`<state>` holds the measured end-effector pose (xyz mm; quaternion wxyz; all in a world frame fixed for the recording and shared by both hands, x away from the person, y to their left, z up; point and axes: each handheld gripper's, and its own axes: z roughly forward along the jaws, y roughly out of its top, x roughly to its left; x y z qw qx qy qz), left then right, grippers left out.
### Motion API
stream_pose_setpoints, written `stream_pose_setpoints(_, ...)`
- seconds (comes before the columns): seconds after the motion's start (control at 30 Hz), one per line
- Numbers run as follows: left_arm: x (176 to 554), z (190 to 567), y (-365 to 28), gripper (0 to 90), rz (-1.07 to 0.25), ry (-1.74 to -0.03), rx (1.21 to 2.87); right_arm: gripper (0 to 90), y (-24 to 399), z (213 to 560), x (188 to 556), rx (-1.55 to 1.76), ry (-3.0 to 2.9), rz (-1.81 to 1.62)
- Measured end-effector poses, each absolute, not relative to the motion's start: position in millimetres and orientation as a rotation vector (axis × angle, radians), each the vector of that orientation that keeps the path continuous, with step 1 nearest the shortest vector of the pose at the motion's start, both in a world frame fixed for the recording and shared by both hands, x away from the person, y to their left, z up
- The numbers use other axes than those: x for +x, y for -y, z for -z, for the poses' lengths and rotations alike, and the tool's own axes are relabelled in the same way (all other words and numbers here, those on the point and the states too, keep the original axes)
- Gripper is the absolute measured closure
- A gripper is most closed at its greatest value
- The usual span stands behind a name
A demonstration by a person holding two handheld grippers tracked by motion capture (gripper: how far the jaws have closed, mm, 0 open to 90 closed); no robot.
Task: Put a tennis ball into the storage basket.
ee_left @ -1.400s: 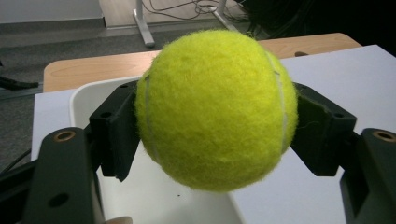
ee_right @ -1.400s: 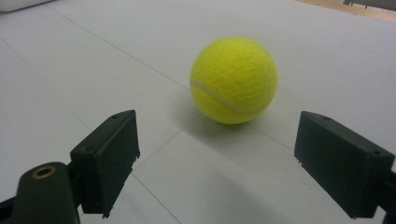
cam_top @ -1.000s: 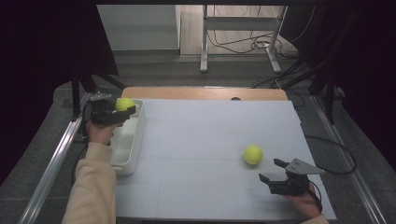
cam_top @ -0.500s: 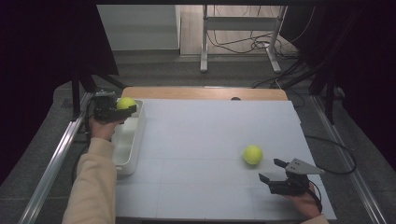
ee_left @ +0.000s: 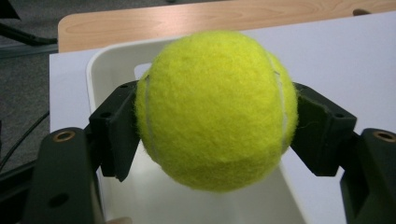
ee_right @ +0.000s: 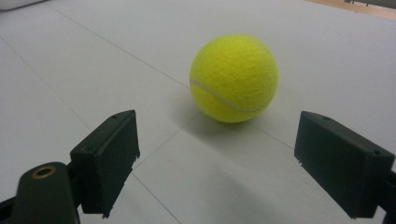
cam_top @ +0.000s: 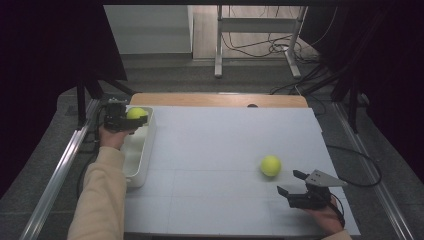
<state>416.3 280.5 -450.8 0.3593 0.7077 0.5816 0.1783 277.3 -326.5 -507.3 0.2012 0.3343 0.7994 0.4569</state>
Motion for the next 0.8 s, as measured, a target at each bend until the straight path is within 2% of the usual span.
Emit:
stream_pose_setpoints(0.43,417.4,453.1,-278.2,25.8,-0.446,-1.508,1.857,14.5,326.7,507.0,276.9,0.932,-2.232,-1.276)
stream_pose_setpoints(0.73,415.7,451.3,-276.9,25.0,-0.485,-1.511,1.868,14.5,326.6,507.0,276.9,0.932,-2.231,-1.275)
stream_pose_setpoints(0.8,414.8,449.5,-276.6,18.0,-0.511,-1.514,1.85,14.5,326.5,507.0,276.9,0.932,-2.231,-1.275)
